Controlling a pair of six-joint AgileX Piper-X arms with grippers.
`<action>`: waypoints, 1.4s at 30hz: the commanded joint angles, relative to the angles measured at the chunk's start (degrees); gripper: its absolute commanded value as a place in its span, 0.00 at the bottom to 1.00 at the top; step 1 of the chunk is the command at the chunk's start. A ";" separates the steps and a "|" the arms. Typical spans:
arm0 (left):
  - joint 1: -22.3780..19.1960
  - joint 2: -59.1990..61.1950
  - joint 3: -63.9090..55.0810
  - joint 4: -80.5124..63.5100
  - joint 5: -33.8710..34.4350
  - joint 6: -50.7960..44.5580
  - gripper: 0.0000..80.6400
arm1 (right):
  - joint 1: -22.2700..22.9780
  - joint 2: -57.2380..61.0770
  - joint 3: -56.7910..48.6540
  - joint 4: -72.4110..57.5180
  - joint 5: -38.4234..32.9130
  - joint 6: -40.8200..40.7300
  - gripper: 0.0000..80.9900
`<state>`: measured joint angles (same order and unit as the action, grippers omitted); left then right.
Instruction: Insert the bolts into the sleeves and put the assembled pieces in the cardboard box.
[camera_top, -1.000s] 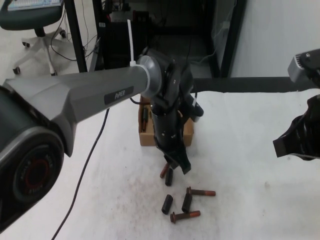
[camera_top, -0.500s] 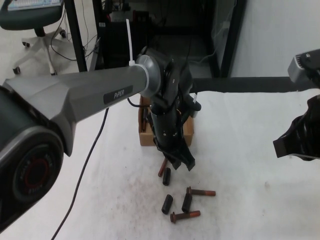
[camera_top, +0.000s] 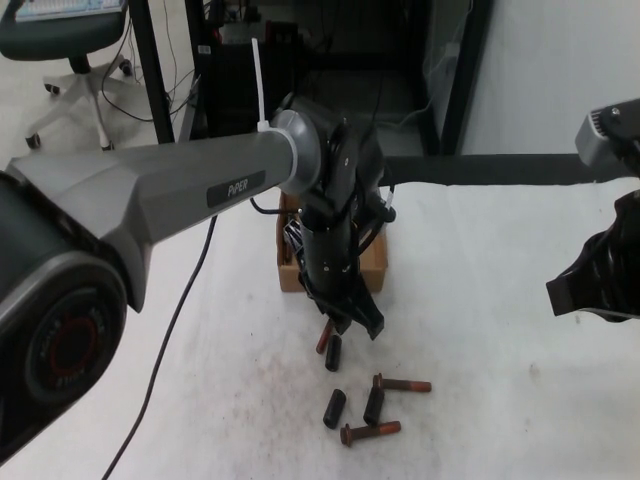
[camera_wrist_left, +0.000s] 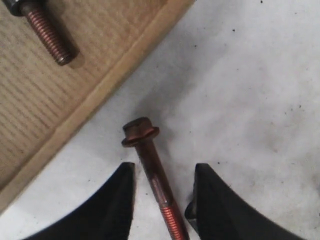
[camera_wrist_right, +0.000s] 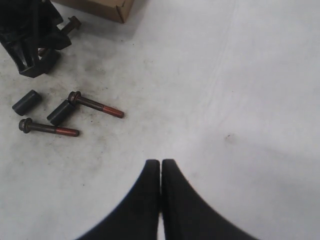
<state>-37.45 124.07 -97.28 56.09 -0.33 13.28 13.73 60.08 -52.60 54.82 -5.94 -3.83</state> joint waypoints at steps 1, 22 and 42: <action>-0.08 -0.64 0.14 -1.45 -0.95 -1.24 0.45 | -0.28 -0.57 -0.18 -0.03 -0.37 -0.52 0.01; 1.33 0.75 0.14 -1.72 2.17 -7.74 0.45 | -0.28 -0.57 -0.18 0.43 -0.37 -0.93 0.01; 1.33 5.51 0.14 -1.81 5.40 -10.24 0.00 | -0.28 -0.57 -0.18 1.37 -0.37 -1.38 0.01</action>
<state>-35.81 127.07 -97.93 54.73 3.02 3.39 13.73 60.08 -52.60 55.42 -5.94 -4.60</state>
